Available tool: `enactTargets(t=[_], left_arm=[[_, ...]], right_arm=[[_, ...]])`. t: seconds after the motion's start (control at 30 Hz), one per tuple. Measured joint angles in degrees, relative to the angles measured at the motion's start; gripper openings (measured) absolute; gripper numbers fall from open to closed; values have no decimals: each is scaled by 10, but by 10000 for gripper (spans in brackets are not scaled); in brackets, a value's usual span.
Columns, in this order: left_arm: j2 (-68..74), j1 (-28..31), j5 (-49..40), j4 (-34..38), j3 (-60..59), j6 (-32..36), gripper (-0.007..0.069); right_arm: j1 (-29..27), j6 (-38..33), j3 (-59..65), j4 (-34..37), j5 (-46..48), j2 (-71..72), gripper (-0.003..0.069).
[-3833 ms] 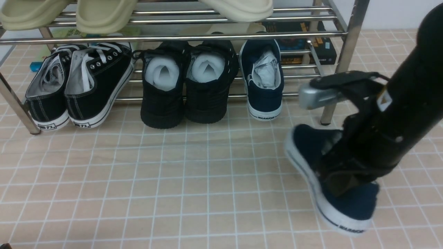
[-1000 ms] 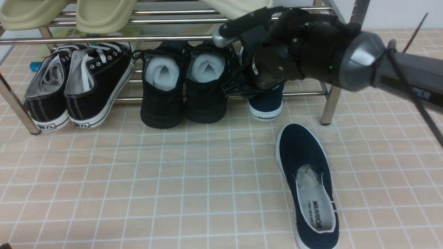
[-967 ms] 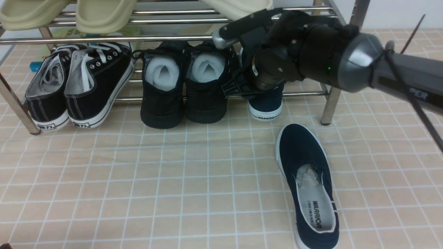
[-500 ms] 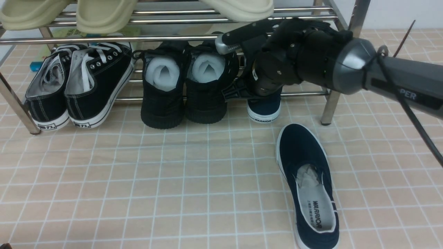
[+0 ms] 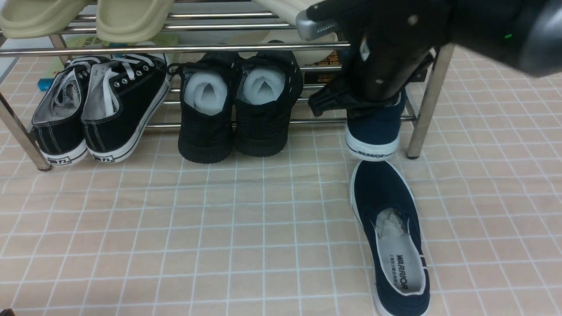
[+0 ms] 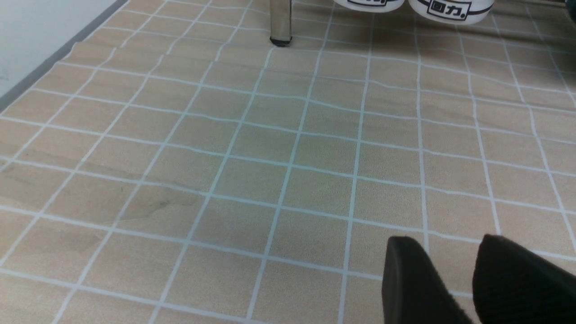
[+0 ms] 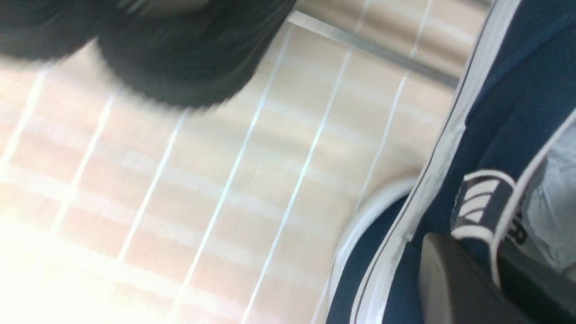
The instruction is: Take the shoes off the shelf from the light coffee tablecloth by hand.
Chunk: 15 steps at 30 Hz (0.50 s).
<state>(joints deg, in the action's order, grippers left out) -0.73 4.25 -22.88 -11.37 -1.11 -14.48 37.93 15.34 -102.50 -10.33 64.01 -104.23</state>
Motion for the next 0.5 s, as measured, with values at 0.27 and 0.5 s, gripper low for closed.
enactTargets(t=[0.27, 0.5], left_arm=[[0, 0, 0, 0, 0, 0, 243], [0, 0, 0, 0, 0, 0, 243]], right_arm=[[1, -84, 8, 123, 85, 52, 41], [30, -120, 70, 180, 83, 61, 41]])
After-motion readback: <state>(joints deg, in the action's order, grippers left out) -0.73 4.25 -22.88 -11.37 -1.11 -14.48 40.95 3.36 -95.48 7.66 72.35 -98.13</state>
